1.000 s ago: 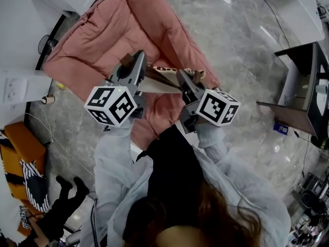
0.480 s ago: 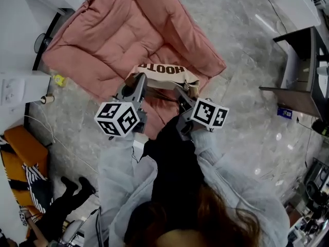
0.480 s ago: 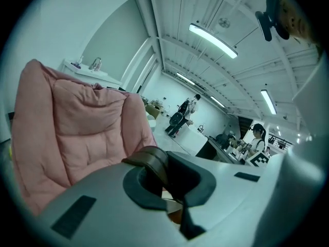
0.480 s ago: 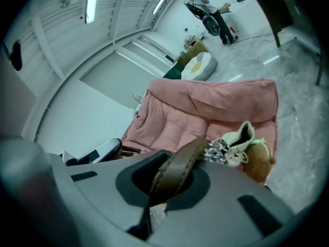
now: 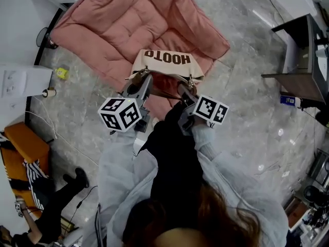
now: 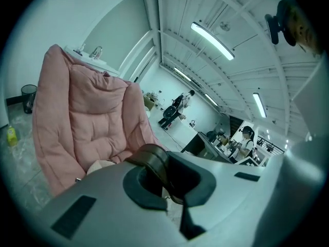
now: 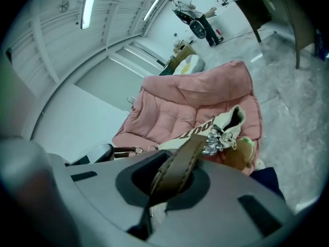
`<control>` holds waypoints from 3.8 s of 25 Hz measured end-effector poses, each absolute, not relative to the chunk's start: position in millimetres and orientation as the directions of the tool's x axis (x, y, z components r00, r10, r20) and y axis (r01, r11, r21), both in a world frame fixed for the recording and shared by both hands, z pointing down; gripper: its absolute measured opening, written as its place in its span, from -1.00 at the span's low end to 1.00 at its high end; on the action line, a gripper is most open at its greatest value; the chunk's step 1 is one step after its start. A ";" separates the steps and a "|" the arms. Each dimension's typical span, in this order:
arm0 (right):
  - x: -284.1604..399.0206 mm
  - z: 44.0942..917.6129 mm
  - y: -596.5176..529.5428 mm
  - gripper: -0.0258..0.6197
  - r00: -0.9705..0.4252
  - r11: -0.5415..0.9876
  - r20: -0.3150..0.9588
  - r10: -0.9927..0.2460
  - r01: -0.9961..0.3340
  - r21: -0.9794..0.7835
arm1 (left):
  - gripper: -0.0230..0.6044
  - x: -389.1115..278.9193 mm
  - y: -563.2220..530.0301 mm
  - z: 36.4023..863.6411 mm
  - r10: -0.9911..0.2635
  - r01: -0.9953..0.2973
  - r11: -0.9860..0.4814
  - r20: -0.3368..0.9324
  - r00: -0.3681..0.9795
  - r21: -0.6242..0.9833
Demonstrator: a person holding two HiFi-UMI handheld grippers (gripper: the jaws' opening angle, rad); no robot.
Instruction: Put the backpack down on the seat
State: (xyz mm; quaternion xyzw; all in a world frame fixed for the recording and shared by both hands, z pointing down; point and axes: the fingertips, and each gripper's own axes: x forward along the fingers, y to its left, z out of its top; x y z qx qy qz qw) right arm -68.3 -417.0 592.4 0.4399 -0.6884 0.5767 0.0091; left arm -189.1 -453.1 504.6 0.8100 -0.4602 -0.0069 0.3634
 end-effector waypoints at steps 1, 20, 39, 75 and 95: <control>-70.4 597.0 -407.0 -0.89 -0.611 -0.058 0.528 -0.590 -0.619 -0.783 | -0.88 -189.6 -445.2 507.5 -0.742 -0.741 -0.315 0.332 0.582 0.593; -94.3 705.5 -282.6 -0.89 -0.567 -0.108 0.664 -0.487 -0.716 -0.690 | -0.88 -228.5 -291.5 648.4 -0.617 -0.795 -0.176 0.564 0.549 0.581; -89.1 772.8 -250.5 0.54 -0.625 -0.177 0.724 -0.293 -0.708 -0.683 | 0.23 -226.3 -253.0 763.9 -0.458 -0.818 0.025 0.734 0.501 0.574; -23.3 433.9 -375.2 -0.39 -0.568 0.402 0.220 -0.793 -0.760 -0.511 | -0.72 -240.1 -372.2 419.4 -0.867 -0.840 -0.408 0.138 0.479 0.357; -12.2 432.6 -367.3 -0.90 -0.522 0.447 0.313 -0.794 -0.849 -0.283 | -0.87 -230.9 -363.4 398.5 -0.873 -0.855 -0.448 0.080 0.482 0.261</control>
